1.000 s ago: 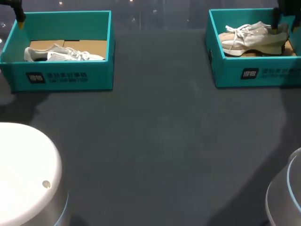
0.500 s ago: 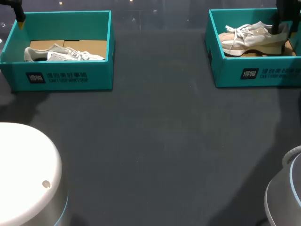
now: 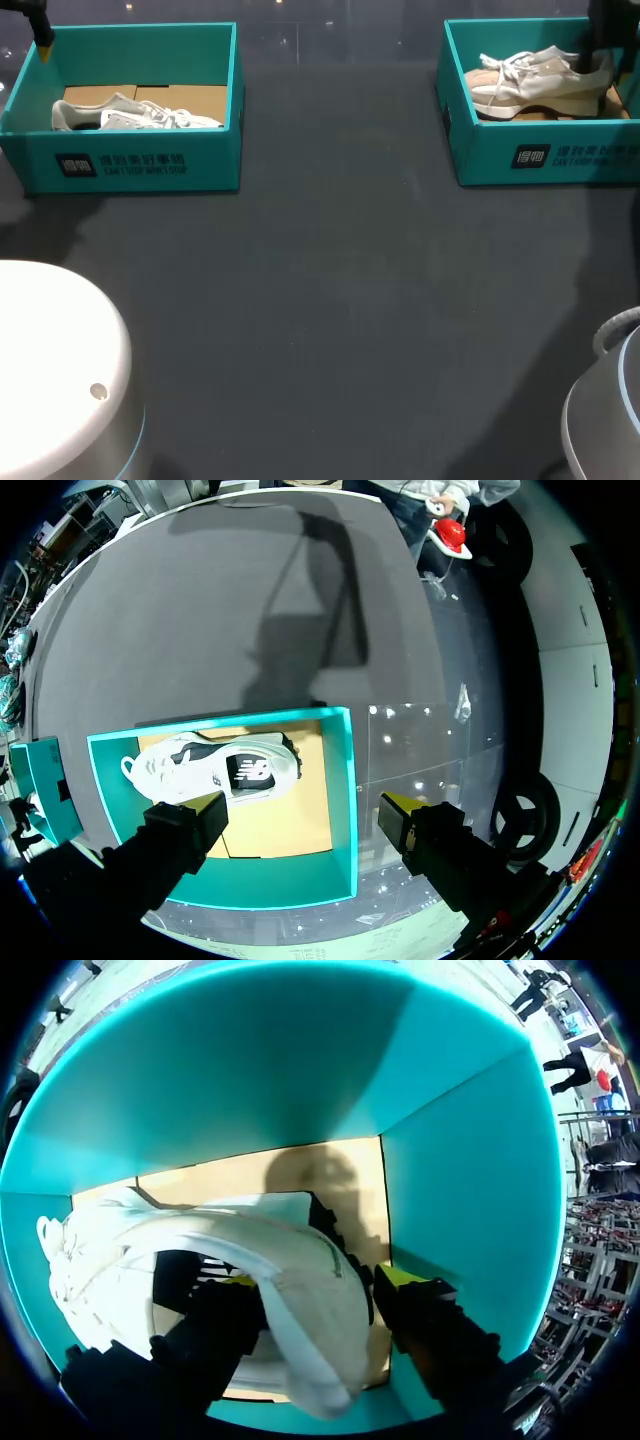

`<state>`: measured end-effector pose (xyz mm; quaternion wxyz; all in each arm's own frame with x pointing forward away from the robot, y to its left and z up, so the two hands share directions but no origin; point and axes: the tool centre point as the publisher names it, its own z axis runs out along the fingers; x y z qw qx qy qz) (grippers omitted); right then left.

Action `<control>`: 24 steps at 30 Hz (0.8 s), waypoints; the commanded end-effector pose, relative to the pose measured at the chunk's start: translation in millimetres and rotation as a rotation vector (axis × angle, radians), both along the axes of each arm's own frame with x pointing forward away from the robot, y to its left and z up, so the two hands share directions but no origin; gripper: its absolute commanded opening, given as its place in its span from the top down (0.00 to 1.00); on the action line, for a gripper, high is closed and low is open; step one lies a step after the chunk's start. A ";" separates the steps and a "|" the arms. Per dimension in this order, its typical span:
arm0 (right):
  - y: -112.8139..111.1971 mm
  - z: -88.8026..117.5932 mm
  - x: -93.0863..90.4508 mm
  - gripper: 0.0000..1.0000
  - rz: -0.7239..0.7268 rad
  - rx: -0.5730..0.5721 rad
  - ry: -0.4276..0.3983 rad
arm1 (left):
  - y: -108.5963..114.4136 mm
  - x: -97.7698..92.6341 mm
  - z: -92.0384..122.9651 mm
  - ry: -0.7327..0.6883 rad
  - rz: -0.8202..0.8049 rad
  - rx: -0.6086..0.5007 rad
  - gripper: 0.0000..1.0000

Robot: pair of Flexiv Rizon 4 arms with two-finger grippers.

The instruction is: Take the shoe out of the shoebox, open the shoe tongue, remove and reinsert the insole, then place the shoe into the shoebox

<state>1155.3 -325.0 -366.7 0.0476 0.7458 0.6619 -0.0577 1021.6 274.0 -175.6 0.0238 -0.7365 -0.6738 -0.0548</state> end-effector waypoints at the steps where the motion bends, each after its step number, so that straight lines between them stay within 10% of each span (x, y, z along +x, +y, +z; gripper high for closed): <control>1: -0.9 -0.9 0.1 0.27 -0.004 -0.003 0.004 | 0.4 -1.0 0.5 -0.002 -0.001 0.001 0.00; 11: -7.3 -12.8 2.5 0.32 -0.008 0.019 0.022 | 0.4 -1.0 0.5 -0.002 -0.001 0.001 0.00; 17: -4.7 -6.9 -0.4 1.00 -0.012 0.018 0.021 | 0.4 -1.0 0.5 -0.002 -0.001 0.001 0.00; 24: 0.2 4.3 -8.7 1.00 -0.019 0.001 0.018 | 0.4 -1.0 0.5 -0.002 -0.001 0.001 0.00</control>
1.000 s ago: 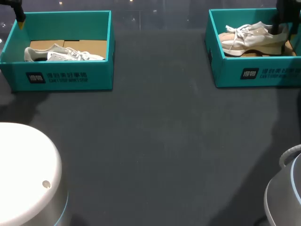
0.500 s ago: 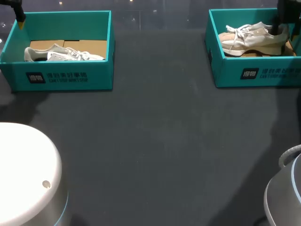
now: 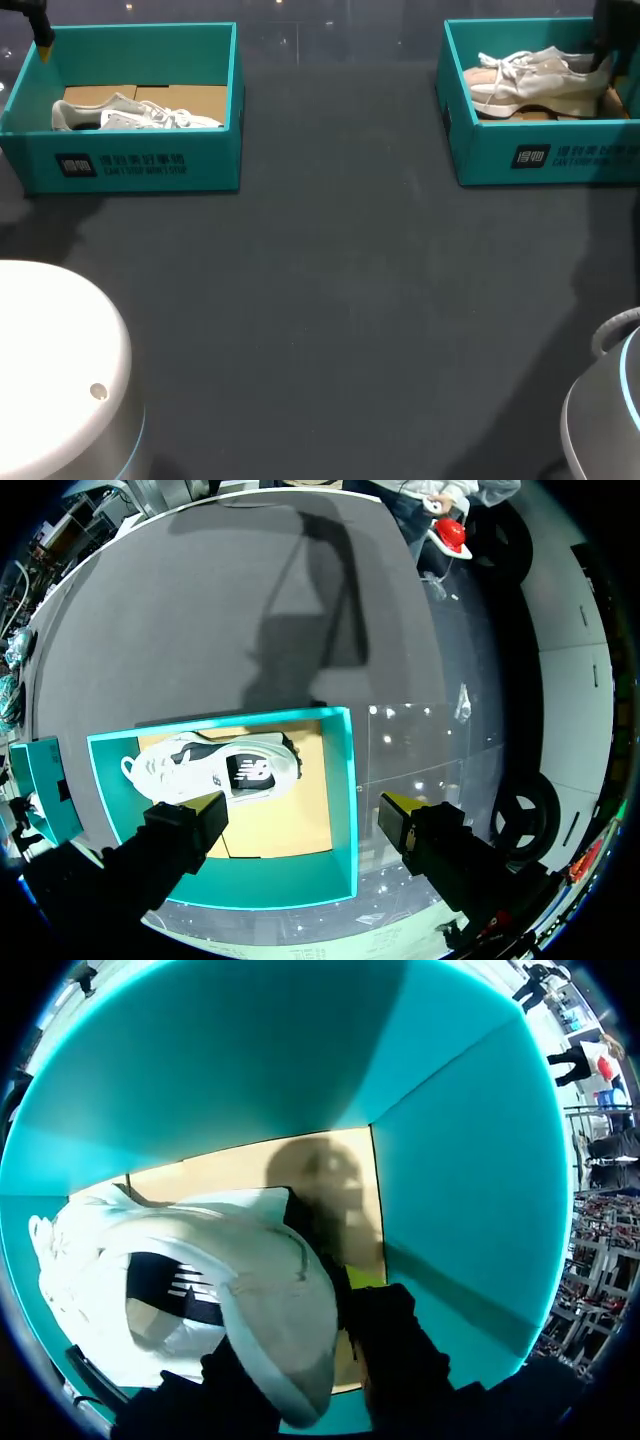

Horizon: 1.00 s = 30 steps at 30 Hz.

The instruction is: Take the shoe out of the shoebox, open the shoe tongue, remove and reinsert the insole, then place the shoe into the shoebox

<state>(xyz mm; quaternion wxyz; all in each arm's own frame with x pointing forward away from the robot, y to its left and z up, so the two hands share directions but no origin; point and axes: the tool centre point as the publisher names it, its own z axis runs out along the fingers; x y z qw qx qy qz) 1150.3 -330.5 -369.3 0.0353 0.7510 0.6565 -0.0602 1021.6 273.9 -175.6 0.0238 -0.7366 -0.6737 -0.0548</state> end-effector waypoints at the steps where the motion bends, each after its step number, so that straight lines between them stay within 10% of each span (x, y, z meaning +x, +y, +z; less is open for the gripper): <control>1: 6.1 9.5 -4.3 1.00 -0.003 -0.016 -0.002 | 0.5 -1.1 0.5 -0.002 -0.001 0.001 0.00; 19: 1.7 100.2 -9.4 1.00 -0.016 -0.154 -0.070 | 0.5 -1.1 0.5 -0.002 -0.001 0.001 0.00; 30: -18.2 114.7 -10.3 1.00 0.022 -0.237 -0.068 | 0.5 -1.1 0.5 -0.002 -0.001 0.001 0.00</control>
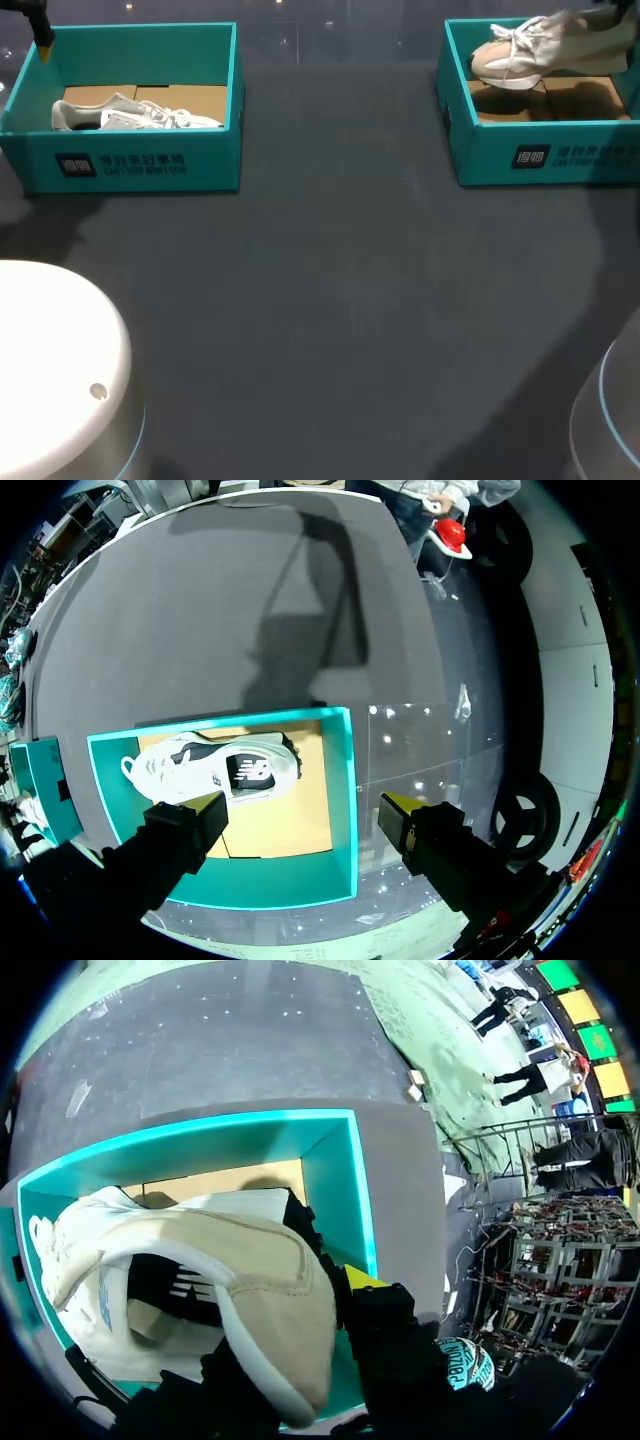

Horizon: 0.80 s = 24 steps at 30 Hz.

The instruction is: Take the shoe out of the shoebox, open the shoe tongue, remove and reinsert the insole, then place the shoe into the shoebox

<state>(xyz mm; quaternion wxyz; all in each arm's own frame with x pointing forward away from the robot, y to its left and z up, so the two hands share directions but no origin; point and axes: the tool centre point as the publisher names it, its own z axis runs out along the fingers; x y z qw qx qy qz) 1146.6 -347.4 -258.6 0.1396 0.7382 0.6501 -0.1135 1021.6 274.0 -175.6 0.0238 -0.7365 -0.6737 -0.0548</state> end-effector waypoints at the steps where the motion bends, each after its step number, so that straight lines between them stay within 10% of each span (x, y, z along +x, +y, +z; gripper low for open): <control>1: -4.3 3.7 -5.8 1.00 0.008 -0.008 -0.011 | 0.4 -1.0 0.5 -0.002 -0.001 0.001 0.00; 24: -4.2 73.7 -7.1 1.00 0.001 0.024 0.012 | 0.4 -1.0 0.5 -0.002 -0.001 0.001 0.00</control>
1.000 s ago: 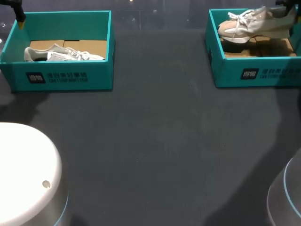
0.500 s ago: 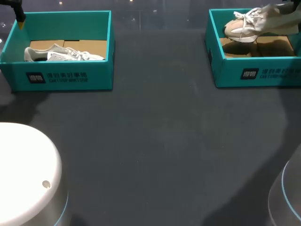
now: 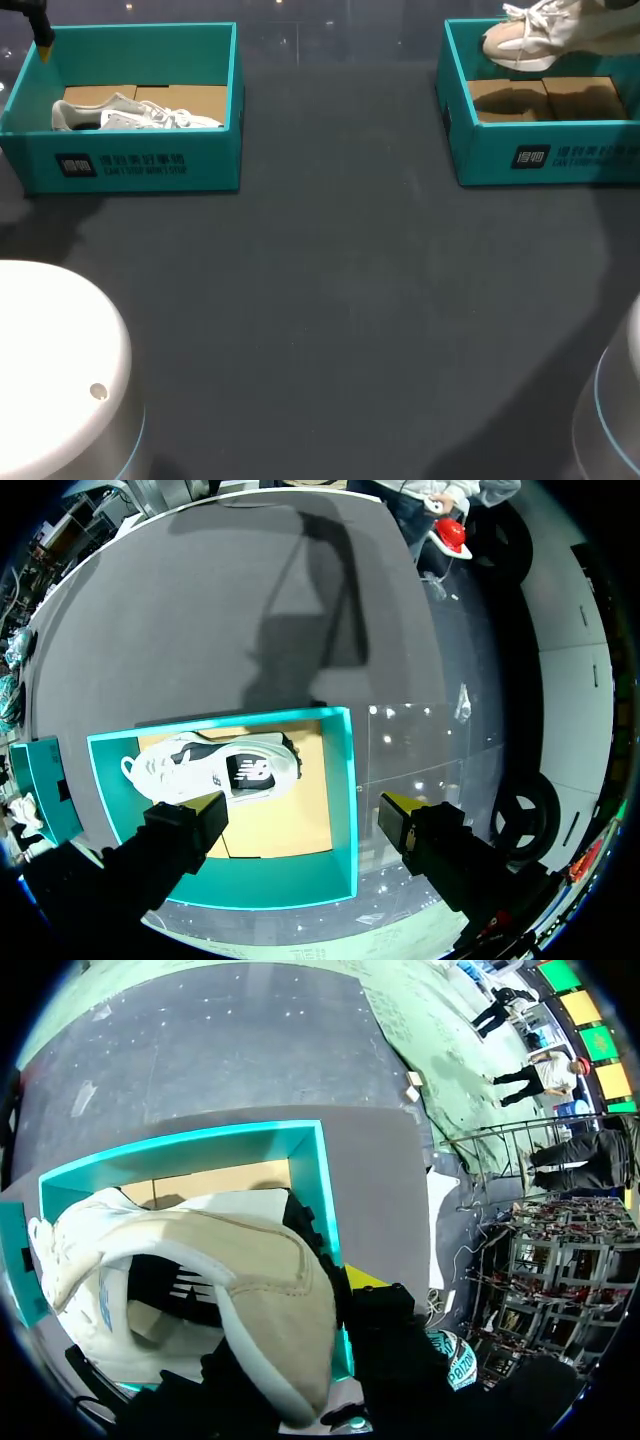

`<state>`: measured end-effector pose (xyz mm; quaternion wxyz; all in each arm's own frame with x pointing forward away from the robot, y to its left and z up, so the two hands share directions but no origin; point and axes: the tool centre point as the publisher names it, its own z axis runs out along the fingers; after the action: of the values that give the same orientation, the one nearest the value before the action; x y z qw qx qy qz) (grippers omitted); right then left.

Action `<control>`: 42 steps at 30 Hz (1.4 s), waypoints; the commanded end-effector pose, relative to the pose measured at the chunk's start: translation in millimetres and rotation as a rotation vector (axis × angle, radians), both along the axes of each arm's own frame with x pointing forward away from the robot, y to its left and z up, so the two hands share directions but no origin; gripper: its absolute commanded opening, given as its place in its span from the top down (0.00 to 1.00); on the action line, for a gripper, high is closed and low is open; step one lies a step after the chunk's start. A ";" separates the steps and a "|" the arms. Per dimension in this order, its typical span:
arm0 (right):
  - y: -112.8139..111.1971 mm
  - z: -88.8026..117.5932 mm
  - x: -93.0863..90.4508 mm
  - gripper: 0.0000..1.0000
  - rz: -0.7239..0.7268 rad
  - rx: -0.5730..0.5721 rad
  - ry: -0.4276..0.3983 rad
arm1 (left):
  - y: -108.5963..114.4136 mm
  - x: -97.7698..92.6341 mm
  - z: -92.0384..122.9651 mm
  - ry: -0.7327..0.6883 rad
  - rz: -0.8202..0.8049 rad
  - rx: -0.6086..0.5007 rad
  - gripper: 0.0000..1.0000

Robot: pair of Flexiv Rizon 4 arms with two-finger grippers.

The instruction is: Take the shoe out of the shoebox, open the shoe tongue, remove and reinsert the insole, then place the shoe into the shoebox

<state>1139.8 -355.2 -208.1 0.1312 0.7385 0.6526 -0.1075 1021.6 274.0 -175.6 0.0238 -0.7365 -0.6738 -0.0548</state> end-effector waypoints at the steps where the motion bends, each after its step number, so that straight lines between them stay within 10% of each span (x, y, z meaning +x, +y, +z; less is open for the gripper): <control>1: 5.2 27.9 -1.0 1.00 -0.002 0.005 0.007 | 0.4 -1.0 0.5 -0.002 -0.001 0.001 0.00; 21: 69.9 103.2 -54.3 1.00 0.067 -0.002 -0.086 | 0.4 -1.0 0.5 -0.002 -0.001 0.001 0.00; 42: 270.6 118.9 -209.8 1.00 0.117 -0.048 -0.153 | 0.4 -1.0 0.5 -0.002 -0.001 0.001 0.00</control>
<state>980.6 -108.5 -86.1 0.1259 0.7157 0.6795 -0.1014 1021.6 273.9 -175.5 0.0238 -0.7365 -0.6737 -0.0548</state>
